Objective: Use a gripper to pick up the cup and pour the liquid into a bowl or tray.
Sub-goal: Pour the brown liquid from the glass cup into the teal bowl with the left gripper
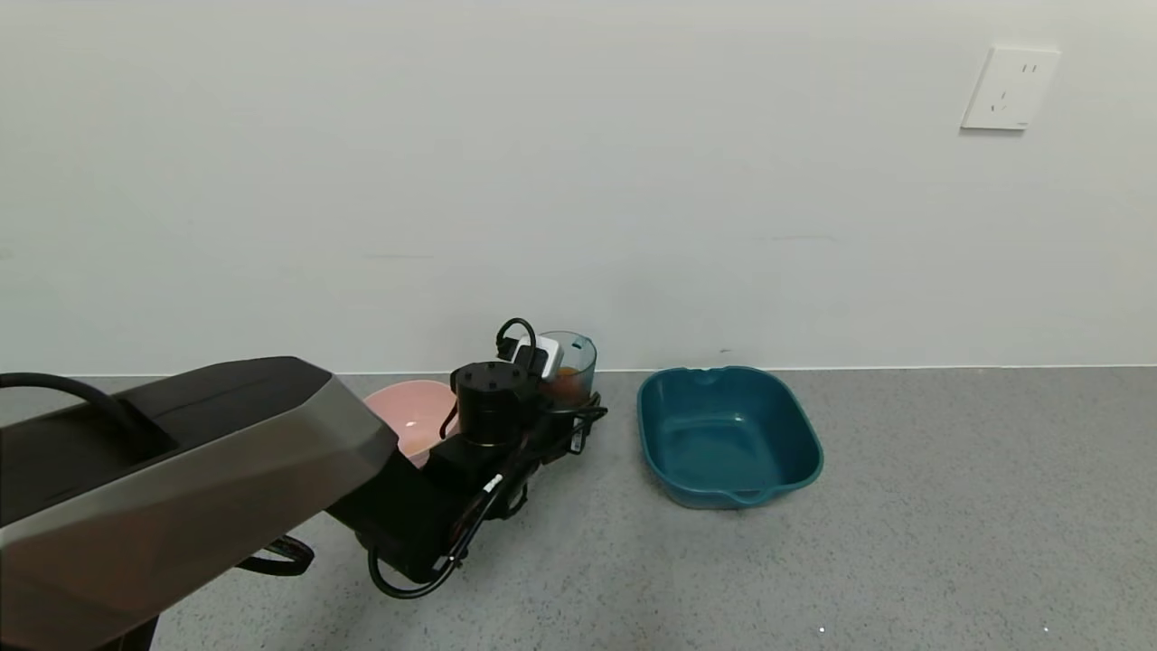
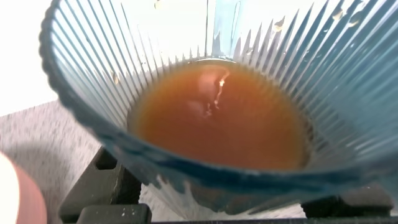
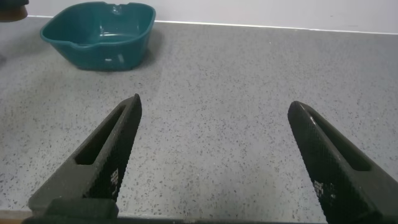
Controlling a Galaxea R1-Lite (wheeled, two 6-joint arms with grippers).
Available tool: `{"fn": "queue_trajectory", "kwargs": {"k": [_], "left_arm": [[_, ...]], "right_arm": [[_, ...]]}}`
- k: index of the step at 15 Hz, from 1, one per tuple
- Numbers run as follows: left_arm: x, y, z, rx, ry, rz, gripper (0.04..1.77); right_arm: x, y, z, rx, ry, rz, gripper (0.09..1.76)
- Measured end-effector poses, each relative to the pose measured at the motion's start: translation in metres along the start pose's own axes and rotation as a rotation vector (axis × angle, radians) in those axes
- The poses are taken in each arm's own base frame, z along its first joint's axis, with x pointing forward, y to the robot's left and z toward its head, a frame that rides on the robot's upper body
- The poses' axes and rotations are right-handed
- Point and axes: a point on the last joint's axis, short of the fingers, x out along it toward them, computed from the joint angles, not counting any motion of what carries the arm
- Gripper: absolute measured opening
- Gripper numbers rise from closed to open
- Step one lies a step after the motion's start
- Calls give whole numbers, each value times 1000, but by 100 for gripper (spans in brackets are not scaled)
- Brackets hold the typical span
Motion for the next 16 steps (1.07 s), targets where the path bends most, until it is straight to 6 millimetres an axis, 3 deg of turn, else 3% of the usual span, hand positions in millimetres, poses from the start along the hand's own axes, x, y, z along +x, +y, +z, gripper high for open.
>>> {"fn": "queue_trajectory", "kwargs": {"k": [8,16], "left_arm": [[14,-26,34,103,9,-25,133],[17,-45,55,215,-10,-61,133]], "right_arm": [[0,0,0,0,-1,0,171],[0,0,0,0,0,0,171]]}}
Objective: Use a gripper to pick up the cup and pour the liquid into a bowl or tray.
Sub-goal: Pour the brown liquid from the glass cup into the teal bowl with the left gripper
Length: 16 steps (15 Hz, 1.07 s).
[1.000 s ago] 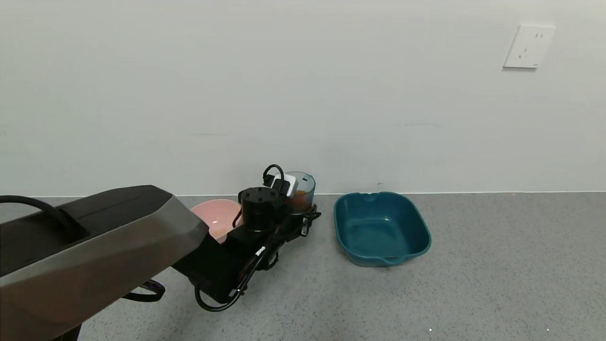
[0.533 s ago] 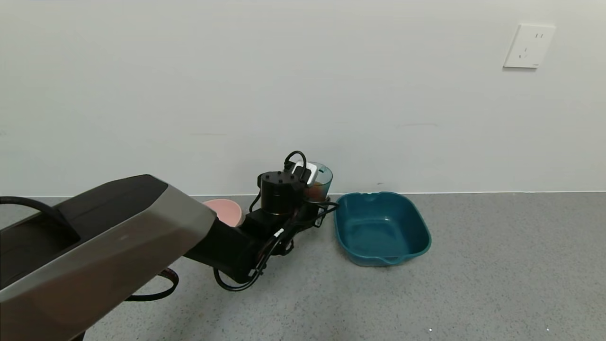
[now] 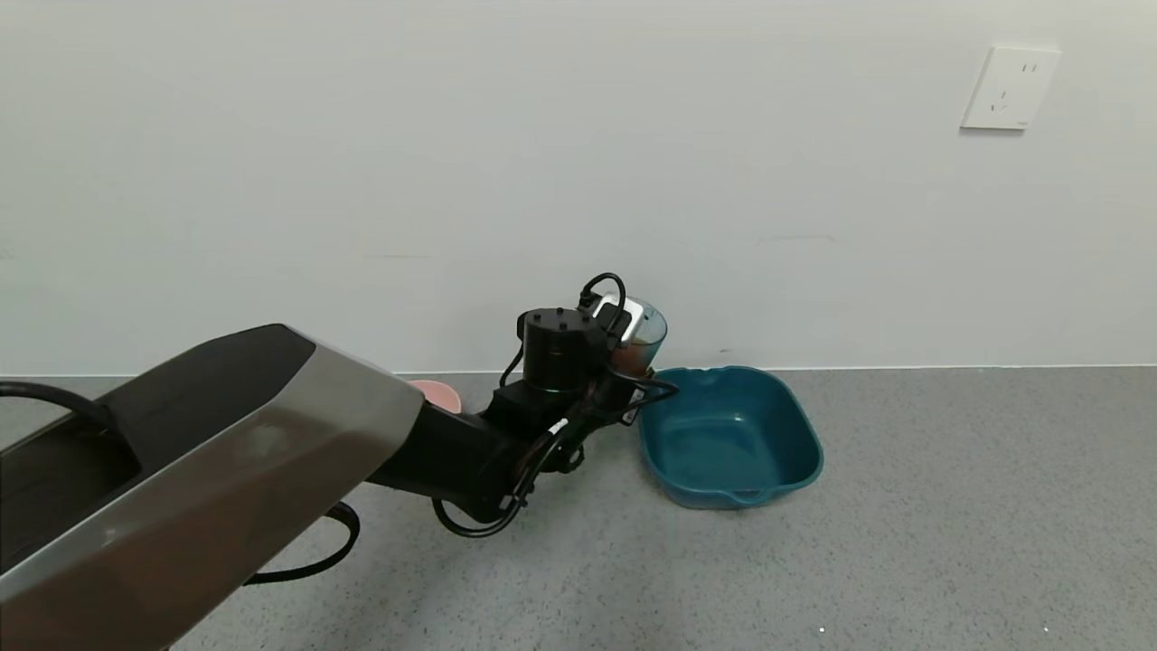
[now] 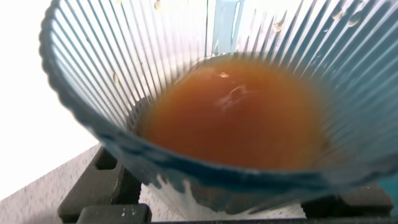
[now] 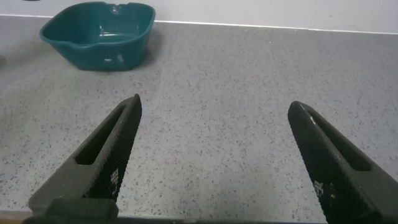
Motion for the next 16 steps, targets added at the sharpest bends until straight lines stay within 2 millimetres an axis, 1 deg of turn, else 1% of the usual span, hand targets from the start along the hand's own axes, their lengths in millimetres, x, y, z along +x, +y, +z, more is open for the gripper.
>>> {"fn": "queue_trajectory", "kwargs": {"k": [6,13,16], "left_arm": [[-1,-13,10,80,-3,-14,133],[-1,-19,24,106,-19,-29,133],[1,-20,26,121,-24,-27,133]], "right_arm": [[0,0,0,0,0,0,171],[0,0,0,0,0,1,171],[0,0,0,0,0,1,171]]}}
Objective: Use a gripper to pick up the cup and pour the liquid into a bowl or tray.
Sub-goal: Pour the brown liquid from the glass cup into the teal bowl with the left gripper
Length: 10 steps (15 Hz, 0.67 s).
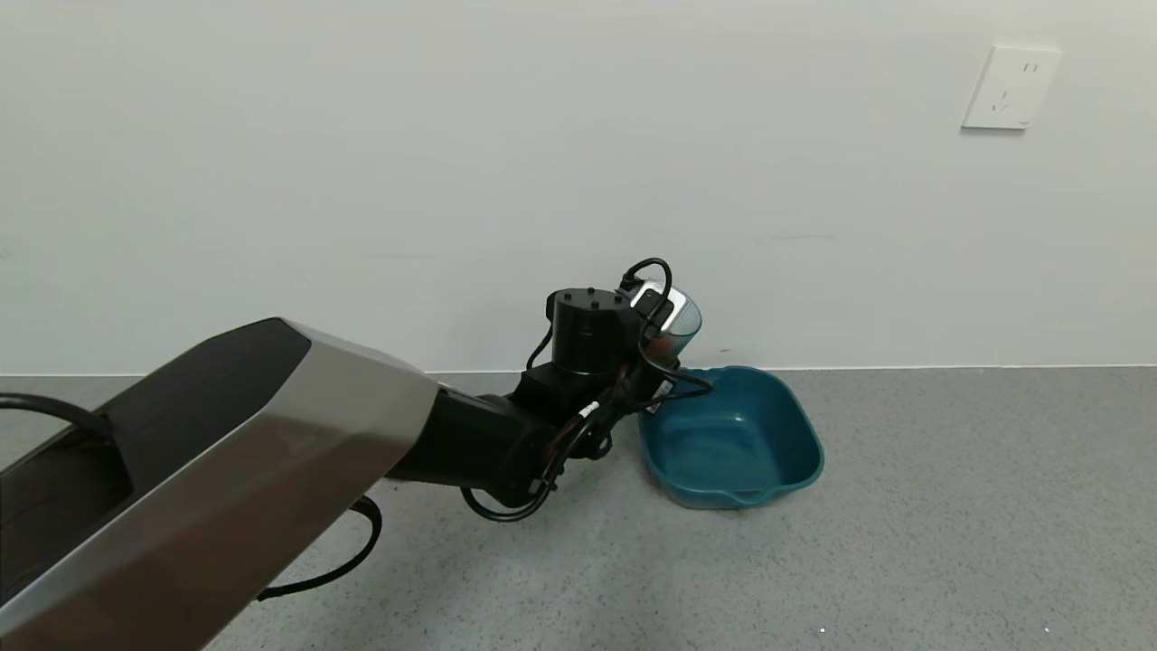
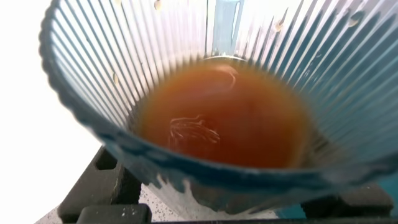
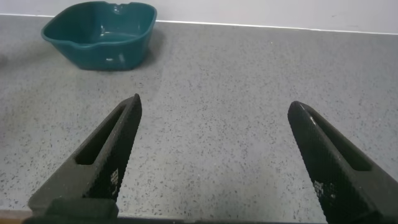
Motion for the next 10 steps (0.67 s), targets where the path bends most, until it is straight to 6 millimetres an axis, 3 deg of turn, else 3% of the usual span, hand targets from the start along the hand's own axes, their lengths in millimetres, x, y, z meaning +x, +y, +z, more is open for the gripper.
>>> {"fn": "queue_trajectory", "kwargs": {"k": [10], "left_arm": [[2,-5,-2,73,5,-9,133]], "right_arm": [[0,0,0,0,0,0,171]]}}
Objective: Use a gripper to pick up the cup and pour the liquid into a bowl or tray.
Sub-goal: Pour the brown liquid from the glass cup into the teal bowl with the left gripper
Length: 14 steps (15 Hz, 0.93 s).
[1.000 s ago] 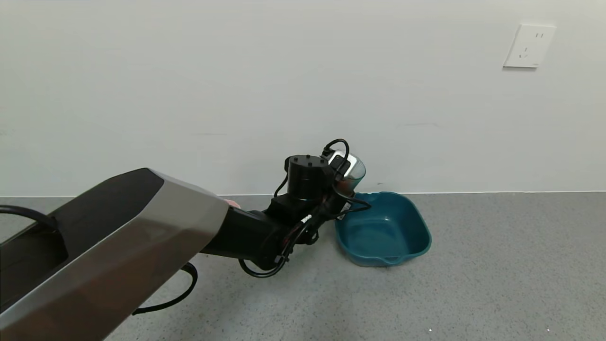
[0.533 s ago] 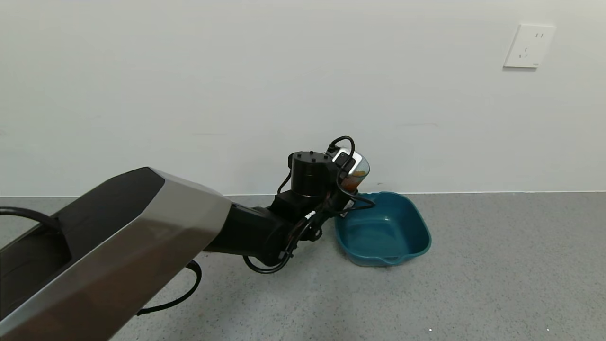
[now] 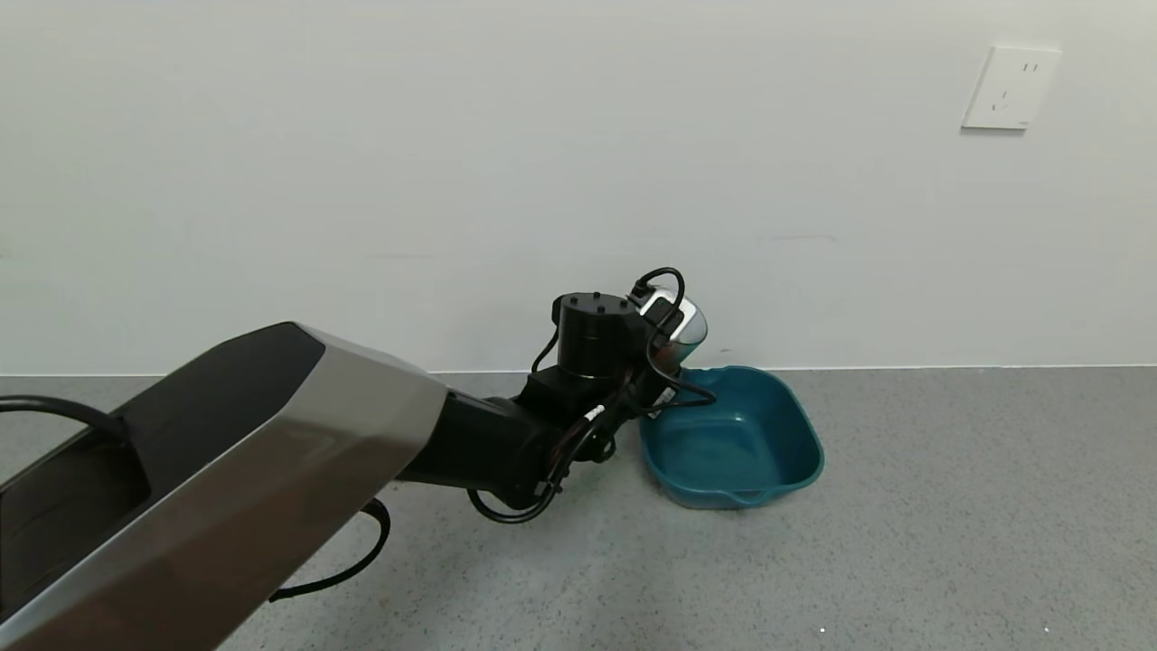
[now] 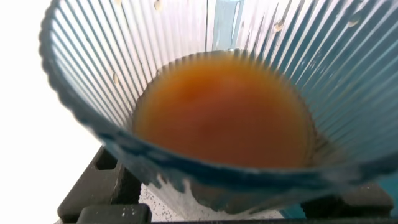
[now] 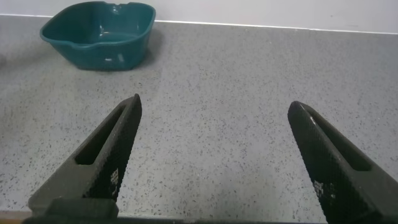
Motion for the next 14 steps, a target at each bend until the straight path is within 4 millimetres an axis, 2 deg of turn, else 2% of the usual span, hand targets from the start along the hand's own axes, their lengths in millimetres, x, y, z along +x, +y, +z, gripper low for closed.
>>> {"fn": "queue_trajectory", "kwargs": {"k": [14], "left_arm": [[0,-7,2,139,21,-12,133]], "right_arm": [[0,0,0,0,0,0,171]]}}
